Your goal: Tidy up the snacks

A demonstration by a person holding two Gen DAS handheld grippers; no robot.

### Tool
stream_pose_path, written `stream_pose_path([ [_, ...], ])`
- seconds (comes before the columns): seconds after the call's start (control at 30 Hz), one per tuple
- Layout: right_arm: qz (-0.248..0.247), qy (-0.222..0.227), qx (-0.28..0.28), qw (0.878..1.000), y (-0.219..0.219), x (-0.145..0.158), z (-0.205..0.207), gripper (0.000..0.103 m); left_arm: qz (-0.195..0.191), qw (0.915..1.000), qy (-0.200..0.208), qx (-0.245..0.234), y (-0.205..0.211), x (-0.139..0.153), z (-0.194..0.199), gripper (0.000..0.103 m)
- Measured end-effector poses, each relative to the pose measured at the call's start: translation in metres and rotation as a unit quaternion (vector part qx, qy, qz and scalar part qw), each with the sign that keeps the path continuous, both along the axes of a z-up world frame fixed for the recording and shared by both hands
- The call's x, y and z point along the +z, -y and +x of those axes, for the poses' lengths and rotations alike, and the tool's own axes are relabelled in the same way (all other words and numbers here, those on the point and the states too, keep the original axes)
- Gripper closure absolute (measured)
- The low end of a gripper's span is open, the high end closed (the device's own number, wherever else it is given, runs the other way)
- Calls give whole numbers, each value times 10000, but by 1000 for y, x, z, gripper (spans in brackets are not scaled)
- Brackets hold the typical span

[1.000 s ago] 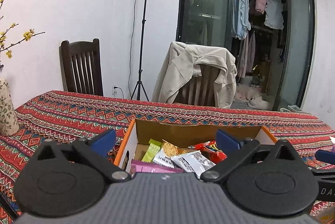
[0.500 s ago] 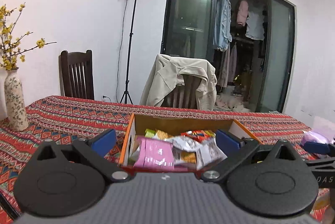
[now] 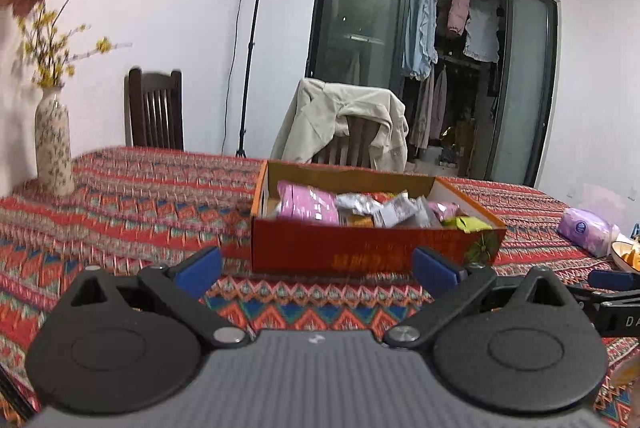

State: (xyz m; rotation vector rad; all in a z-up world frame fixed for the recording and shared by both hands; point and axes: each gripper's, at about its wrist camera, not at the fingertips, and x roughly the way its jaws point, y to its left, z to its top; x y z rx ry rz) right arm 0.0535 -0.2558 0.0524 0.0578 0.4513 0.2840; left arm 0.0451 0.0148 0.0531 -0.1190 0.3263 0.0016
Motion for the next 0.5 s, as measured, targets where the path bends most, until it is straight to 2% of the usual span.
stream_pose_path([
  [0.27, 3, -115, -3, 9999, 2, -9, -7, 0, 104, 9998, -191, -17, 1, -15, -10, 0],
  [0.5, -12, -115, 3, 9999, -1, -9, -8, 0, 119, 9997, -236, -7, 0, -18, -12, 0],
])
